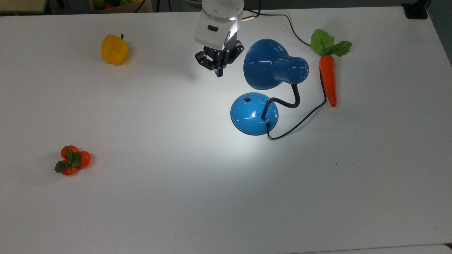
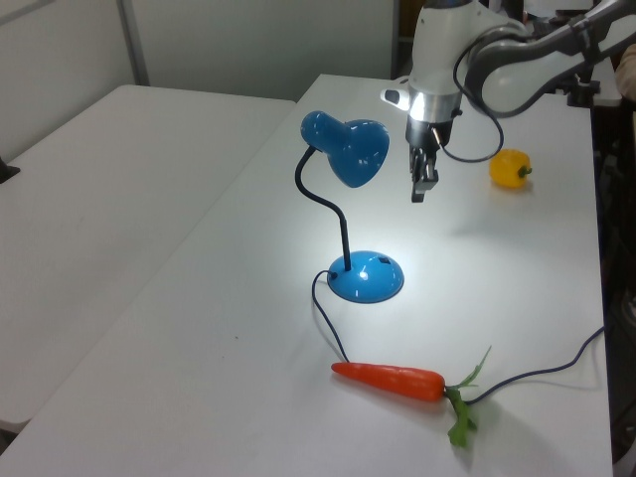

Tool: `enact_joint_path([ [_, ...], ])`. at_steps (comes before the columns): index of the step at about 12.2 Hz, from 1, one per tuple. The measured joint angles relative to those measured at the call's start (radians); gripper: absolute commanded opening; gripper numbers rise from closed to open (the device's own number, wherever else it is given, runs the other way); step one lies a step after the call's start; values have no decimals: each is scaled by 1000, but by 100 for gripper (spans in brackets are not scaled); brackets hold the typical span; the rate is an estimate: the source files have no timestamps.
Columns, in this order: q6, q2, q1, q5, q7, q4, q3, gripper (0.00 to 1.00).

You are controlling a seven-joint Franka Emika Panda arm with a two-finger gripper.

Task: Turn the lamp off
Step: 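Move the gripper down toward the blue lamp base, then press the switch on the blue lamp base with the gripper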

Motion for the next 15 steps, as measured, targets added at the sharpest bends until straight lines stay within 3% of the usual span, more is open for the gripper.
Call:
enact_joint_path([
  [15, 251, 144, 9, 0, 0, -30, 76, 0],
])
